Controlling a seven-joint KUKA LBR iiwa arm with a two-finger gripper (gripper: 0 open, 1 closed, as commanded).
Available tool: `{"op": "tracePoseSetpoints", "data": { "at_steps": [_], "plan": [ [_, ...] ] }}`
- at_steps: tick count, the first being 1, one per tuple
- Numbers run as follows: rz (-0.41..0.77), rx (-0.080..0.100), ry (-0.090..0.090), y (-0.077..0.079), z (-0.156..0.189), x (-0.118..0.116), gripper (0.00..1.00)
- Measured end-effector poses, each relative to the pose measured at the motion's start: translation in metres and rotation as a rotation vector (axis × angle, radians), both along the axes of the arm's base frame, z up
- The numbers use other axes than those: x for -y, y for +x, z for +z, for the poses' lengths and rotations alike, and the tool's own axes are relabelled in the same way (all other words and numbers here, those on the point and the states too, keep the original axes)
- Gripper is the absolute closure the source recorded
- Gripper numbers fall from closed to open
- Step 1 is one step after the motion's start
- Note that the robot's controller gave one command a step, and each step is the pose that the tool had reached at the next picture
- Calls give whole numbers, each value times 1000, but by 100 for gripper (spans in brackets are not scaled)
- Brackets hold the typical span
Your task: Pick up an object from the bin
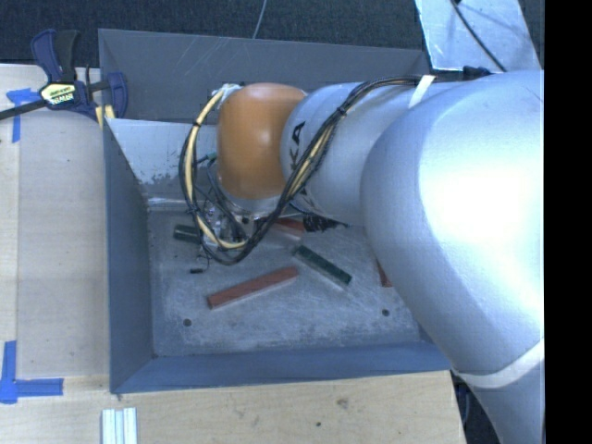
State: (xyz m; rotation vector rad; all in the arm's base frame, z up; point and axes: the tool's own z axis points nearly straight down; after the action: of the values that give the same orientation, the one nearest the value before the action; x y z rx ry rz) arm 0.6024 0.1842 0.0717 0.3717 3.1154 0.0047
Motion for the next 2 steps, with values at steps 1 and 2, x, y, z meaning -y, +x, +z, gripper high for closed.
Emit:
{"op": "tracePoseSetpoints", "data": {
  "at_steps": [1, 2],
  "plan": [
    [-1, 0, 0, 0, 0, 0, 100],
    [-2, 0, 0, 0, 0, 0, 100]
  ]
}}
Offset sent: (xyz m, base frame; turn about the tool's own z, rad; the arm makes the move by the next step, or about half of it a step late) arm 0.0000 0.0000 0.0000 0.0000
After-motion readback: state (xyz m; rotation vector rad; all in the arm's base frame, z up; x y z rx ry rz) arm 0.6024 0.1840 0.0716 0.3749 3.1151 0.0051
